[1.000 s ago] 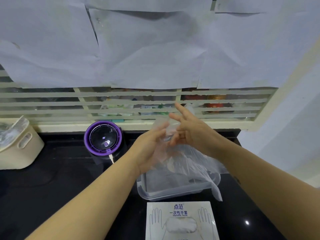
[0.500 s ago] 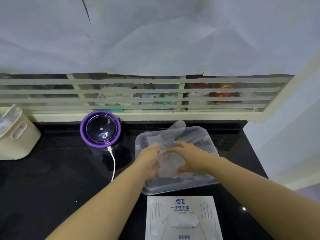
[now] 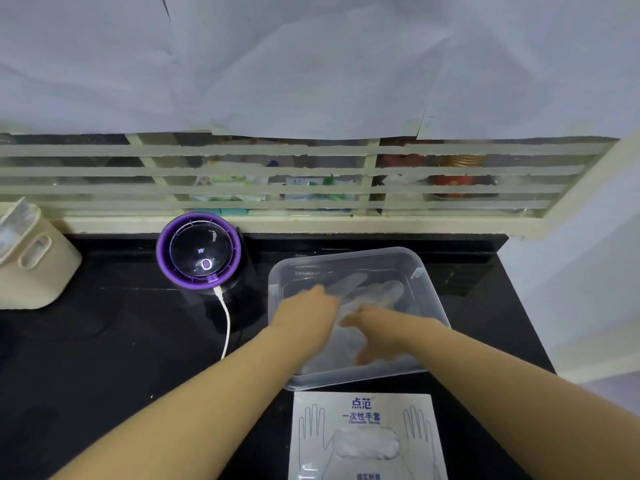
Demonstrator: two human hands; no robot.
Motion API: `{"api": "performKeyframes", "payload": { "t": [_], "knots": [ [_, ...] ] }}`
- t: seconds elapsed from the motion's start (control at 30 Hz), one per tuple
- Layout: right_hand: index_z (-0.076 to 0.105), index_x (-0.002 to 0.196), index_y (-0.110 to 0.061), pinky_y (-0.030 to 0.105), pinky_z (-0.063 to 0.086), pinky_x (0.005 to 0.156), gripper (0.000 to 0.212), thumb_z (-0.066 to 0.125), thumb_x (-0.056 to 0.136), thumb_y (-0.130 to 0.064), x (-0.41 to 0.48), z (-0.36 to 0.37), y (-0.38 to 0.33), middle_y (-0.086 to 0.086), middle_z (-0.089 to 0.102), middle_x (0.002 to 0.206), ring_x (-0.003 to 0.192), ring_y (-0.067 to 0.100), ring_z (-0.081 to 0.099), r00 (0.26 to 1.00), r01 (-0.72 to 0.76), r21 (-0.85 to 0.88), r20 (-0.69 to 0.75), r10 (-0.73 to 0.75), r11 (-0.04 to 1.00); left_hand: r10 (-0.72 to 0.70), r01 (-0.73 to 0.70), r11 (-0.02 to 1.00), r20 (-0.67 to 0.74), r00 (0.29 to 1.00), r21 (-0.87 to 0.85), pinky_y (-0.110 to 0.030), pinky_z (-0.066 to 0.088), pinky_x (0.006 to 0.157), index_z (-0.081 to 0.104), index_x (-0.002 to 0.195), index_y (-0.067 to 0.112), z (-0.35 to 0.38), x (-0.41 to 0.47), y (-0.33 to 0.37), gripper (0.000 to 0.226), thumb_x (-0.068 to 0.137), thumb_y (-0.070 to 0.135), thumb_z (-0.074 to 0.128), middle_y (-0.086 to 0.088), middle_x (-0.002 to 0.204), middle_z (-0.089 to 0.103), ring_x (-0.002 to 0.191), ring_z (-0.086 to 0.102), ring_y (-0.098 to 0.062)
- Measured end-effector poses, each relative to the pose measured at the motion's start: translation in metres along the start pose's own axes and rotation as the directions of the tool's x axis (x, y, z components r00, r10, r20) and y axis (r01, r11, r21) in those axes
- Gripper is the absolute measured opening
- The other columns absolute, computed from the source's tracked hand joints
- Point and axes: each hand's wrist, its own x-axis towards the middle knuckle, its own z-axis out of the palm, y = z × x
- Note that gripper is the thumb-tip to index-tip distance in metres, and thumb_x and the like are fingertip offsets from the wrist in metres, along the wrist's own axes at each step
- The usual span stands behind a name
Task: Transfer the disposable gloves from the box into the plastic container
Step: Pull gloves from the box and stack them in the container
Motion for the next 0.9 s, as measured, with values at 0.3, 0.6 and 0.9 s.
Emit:
{"api": "performKeyframes", "payload": {
  "t": [0.3,0.6,0.9],
  "knots": [
    [0.029,0.144,-0.022,0.046,0.040,0.102,0.080,0.075,0.078,-0.029,0.007,0.003,0.008,0.008,0.030,0.145,0.126,0.032,0.043,0.990,-0.125,-0.075,0.051,0.129,0.989,-0.100,0.048,0.987,0.363,0.927,0.150,-0.041,0.045,0.100,0.030,0.147,0.013,0.029,0.036,0.004,0.069,0.087,0.010,0.065,-0.013,0.145,0.027,0.132,0.038,-0.035],
    [0.043,0.139,-0.027,0.037,0.040,0.103,0.057,0.064,0.087,-0.035,-0.030,-0.024,0.000,0.000,0.044,0.142,0.123,0.019,0.047,0.981,0.015,-0.072,-0.191,-0.029,0.997,-0.003,-0.059,0.977,0.290,0.957,0.203,-0.041,0.049,0.092,0.044,0.139,0.012,0.013,0.026,-0.001,0.046,0.094,0.008,0.053,-0.010,0.137,0.044,0.118,0.053,-0.032],
    [0.069,0.109,-0.021,0.013,0.046,0.080,0.021,0.060,0.092,-0.029,-0.118,0.001,-0.036,-0.010,0.069,0.101,0.080,0.000,0.057,0.966,0.255,-0.045,-0.029,-0.256,0.966,0.547,-0.598,0.801,-0.454,0.703,0.040,-0.029,0.051,0.050,0.067,0.100,0.018,0.001,-0.078,-0.024,0.026,0.091,0.026,0.044,0.007,0.094,0.063,0.065,0.062,-0.015]
  ]
}}
